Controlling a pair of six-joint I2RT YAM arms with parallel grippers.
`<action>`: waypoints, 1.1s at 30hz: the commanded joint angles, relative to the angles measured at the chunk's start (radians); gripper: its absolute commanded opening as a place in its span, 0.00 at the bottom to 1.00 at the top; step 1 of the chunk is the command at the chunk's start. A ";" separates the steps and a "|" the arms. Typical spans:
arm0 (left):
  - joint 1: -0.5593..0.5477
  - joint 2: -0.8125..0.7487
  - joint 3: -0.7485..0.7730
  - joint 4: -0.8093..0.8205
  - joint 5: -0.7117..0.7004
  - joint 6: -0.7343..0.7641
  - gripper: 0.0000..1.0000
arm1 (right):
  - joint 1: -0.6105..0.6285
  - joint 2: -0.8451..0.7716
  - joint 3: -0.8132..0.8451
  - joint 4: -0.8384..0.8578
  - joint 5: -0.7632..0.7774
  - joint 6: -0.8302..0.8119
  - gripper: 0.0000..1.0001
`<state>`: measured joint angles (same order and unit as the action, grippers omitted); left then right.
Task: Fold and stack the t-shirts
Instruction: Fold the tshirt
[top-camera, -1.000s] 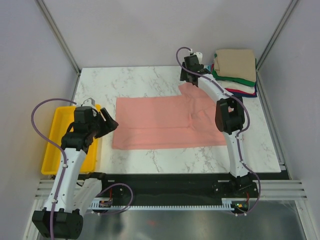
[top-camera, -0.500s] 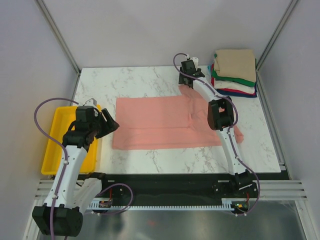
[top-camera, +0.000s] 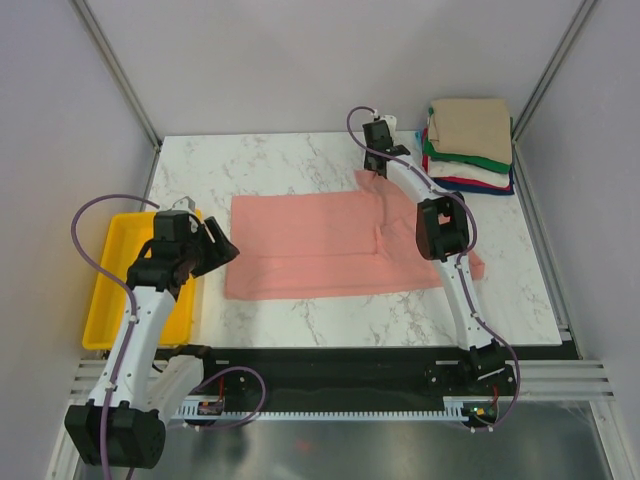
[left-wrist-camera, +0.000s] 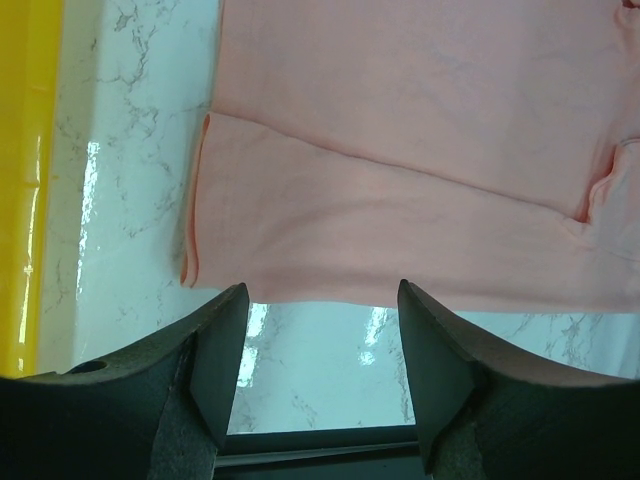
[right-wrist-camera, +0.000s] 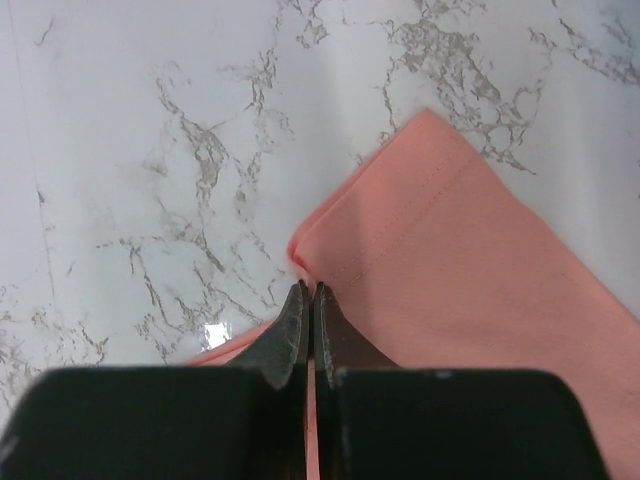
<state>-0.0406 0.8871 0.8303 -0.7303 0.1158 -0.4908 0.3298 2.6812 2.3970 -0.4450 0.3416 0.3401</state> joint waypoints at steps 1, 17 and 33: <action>0.007 0.007 0.001 0.017 0.012 0.043 0.68 | 0.000 -0.007 -0.045 -0.096 -0.033 -0.012 0.00; 0.013 0.690 0.494 0.115 -0.102 -0.023 0.63 | 0.000 -0.509 -0.527 0.049 -0.079 0.007 0.00; 0.025 1.385 1.130 0.028 -0.223 0.090 0.55 | 0.000 -0.791 -0.953 0.138 -0.181 0.068 0.00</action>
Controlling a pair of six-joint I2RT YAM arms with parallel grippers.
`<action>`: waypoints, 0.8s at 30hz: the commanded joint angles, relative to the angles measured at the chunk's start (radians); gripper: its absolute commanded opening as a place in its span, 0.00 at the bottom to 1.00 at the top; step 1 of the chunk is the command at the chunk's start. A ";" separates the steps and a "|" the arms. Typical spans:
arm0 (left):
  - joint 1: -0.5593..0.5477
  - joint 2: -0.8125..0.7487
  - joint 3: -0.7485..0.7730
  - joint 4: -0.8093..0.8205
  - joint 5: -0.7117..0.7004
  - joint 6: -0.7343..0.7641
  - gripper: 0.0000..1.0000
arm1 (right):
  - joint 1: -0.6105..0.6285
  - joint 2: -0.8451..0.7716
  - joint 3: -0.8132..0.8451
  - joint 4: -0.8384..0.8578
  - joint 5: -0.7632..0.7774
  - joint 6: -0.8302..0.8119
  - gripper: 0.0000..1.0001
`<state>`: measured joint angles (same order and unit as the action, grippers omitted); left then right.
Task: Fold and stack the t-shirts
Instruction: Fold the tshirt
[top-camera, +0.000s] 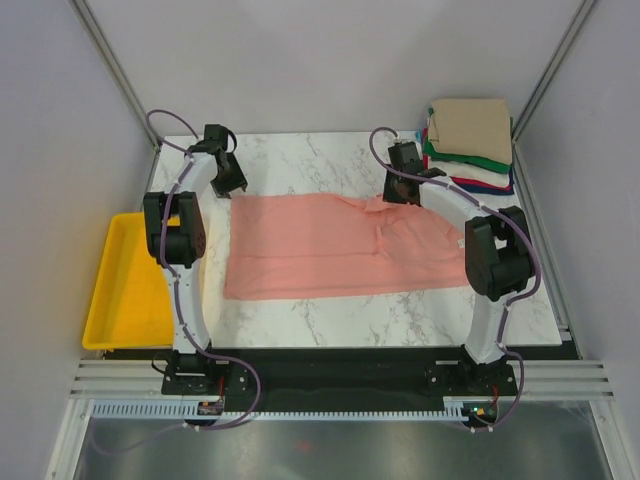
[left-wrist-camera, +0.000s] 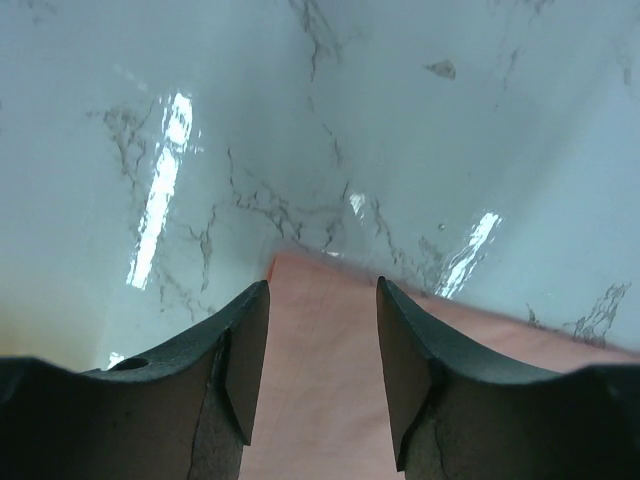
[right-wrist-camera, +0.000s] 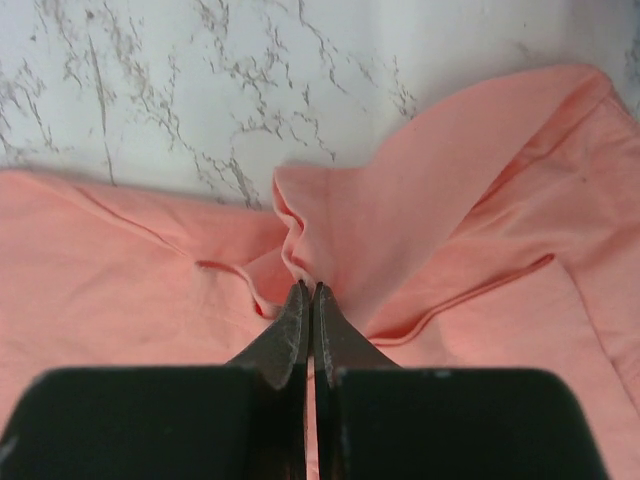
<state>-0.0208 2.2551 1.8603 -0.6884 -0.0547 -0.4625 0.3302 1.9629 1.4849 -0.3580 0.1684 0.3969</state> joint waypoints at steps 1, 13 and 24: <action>0.005 0.035 0.108 -0.019 -0.056 0.074 0.55 | 0.001 -0.078 -0.049 0.053 -0.009 0.013 0.00; 0.010 0.116 0.152 -0.036 -0.048 0.068 0.54 | 0.001 -0.088 -0.086 0.054 -0.030 0.022 0.00; -0.014 0.135 0.122 -0.045 -0.033 0.061 0.38 | 0.000 -0.098 -0.103 0.051 -0.014 0.010 0.00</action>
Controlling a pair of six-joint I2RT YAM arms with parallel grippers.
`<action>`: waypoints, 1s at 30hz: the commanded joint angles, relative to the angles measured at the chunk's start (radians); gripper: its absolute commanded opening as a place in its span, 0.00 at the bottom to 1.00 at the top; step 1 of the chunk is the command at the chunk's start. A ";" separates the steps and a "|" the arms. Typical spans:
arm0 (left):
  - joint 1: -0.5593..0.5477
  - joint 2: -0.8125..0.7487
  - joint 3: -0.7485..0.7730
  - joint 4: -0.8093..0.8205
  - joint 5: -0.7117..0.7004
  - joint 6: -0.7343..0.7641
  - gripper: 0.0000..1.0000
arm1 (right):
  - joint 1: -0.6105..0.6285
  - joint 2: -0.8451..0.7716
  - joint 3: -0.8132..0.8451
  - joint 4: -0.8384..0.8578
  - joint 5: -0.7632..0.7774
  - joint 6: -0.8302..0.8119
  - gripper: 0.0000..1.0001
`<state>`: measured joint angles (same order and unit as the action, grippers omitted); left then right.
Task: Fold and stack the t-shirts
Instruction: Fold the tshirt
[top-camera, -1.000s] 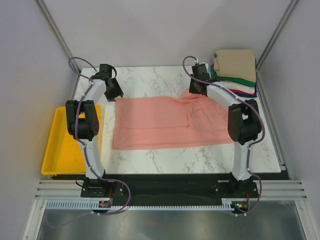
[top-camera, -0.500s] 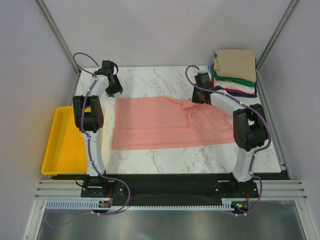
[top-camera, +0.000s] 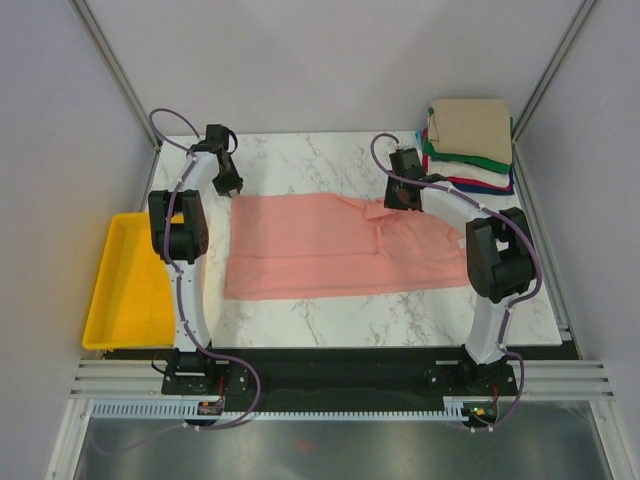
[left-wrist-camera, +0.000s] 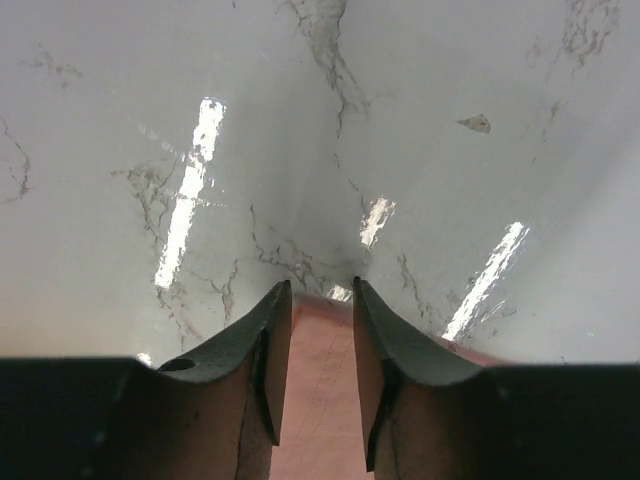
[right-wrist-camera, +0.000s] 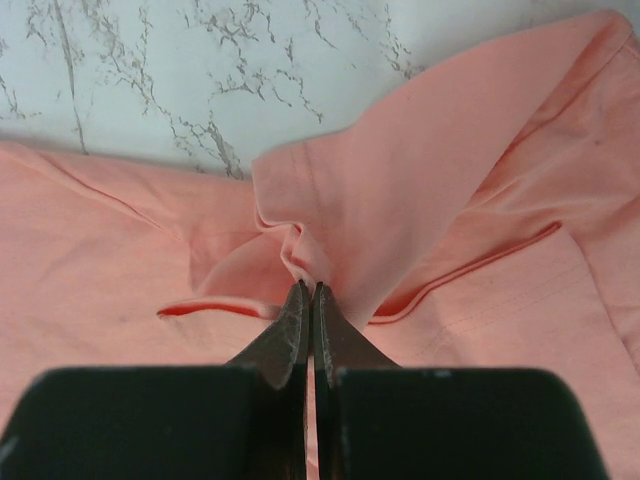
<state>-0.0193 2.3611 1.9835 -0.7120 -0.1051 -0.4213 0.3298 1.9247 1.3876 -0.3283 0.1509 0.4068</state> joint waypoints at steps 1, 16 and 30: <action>-0.018 0.026 -0.011 -0.021 0.019 0.016 0.36 | 0.000 -0.061 -0.007 0.023 0.007 0.000 0.00; -0.044 -0.036 -0.086 -0.032 -0.033 0.033 0.02 | -0.008 -0.062 0.004 0.023 0.007 -0.002 0.00; -0.047 -0.200 -0.124 -0.034 -0.056 0.029 0.02 | -0.014 -0.098 0.013 0.023 -0.001 0.000 0.00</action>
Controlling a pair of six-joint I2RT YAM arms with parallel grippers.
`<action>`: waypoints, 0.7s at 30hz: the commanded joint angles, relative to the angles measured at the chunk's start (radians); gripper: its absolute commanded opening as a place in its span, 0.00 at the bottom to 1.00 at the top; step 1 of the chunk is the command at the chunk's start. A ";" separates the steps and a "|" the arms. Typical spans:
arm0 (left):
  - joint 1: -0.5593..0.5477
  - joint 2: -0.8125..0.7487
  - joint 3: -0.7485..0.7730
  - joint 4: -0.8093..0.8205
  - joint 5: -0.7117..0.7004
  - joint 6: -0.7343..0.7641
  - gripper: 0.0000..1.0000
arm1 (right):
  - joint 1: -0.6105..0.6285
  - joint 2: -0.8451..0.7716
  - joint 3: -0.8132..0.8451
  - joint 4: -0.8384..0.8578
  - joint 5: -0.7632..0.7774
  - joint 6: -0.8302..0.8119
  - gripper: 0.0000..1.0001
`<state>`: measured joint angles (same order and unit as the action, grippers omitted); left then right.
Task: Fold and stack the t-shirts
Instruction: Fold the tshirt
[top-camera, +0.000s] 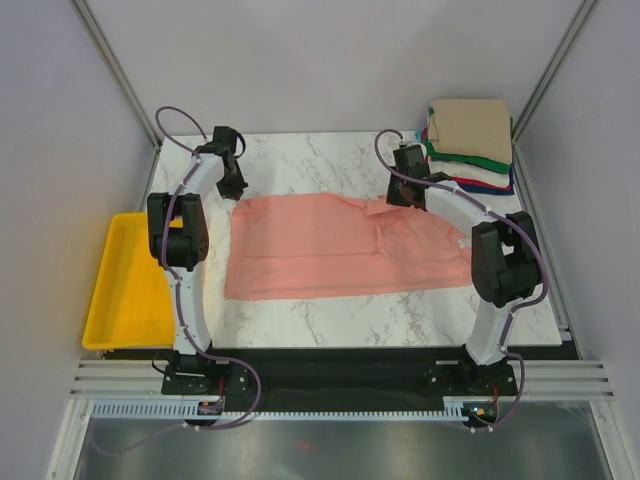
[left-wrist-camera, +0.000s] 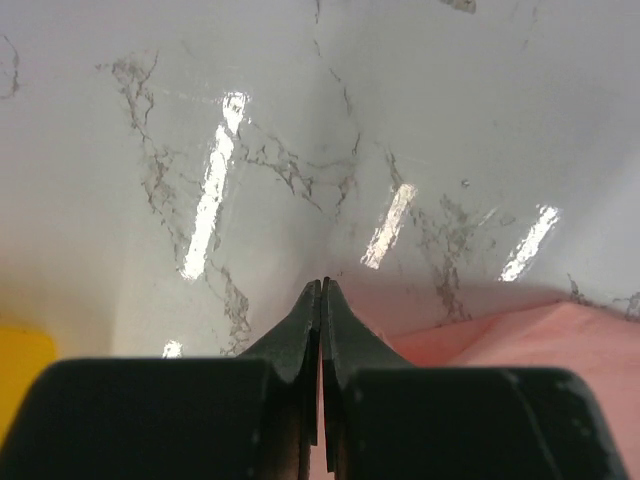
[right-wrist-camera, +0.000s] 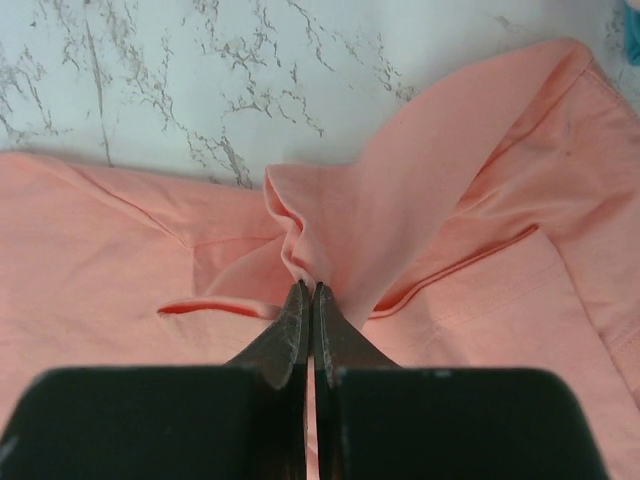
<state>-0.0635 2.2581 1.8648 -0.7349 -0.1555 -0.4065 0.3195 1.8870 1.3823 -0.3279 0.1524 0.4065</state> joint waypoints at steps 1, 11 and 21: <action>-0.002 -0.113 -0.018 -0.012 -0.007 0.012 0.02 | -0.005 -0.066 0.017 0.021 -0.002 0.000 0.00; -0.002 -0.169 -0.036 -0.011 -0.032 0.018 0.02 | -0.005 -0.094 0.008 0.015 -0.004 0.002 0.00; -0.001 -0.304 -0.205 0.006 -0.004 -0.040 0.02 | -0.005 -0.224 -0.072 -0.028 0.050 0.020 0.00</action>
<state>-0.0650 2.0460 1.7077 -0.7486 -0.1555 -0.4145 0.3164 1.7592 1.3380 -0.3401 0.1658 0.4118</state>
